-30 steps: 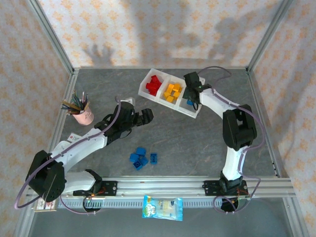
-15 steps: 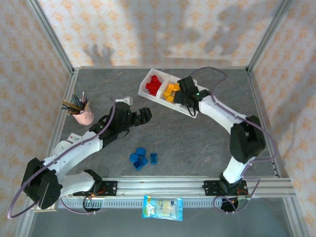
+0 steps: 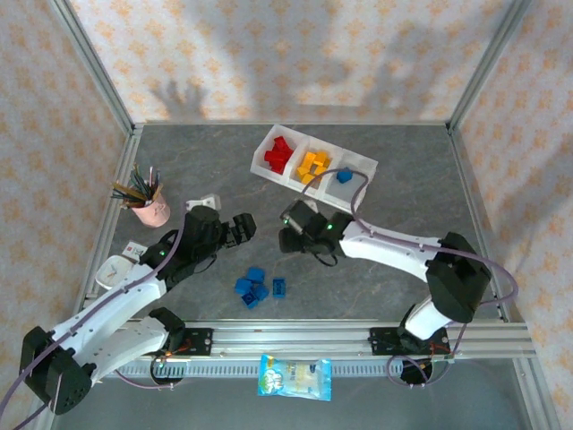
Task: Sort the legos into containers by color
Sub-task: Pick up the lego from the bottom-center of the table.
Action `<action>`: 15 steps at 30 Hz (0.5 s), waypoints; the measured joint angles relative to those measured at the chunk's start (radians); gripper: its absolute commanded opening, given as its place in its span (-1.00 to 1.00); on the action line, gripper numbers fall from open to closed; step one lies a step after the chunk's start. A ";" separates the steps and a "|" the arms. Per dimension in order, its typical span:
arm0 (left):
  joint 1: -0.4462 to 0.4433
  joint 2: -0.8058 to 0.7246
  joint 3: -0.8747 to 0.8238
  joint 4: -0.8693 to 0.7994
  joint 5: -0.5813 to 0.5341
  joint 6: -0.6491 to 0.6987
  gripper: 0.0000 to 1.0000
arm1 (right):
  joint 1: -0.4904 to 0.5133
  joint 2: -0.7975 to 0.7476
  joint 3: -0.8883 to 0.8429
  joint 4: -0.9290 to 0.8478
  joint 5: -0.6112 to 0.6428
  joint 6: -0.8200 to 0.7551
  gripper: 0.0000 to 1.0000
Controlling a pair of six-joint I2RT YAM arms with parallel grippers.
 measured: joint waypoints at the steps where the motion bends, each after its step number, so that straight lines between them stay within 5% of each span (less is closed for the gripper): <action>1: 0.000 -0.016 -0.010 -0.008 -0.006 -0.004 0.98 | 0.027 0.000 -0.013 0.002 -0.004 0.019 0.55; 15: 0.000 -0.105 -0.042 -0.085 -0.048 -0.048 0.98 | 0.216 0.066 -0.062 0.071 -0.048 0.185 0.61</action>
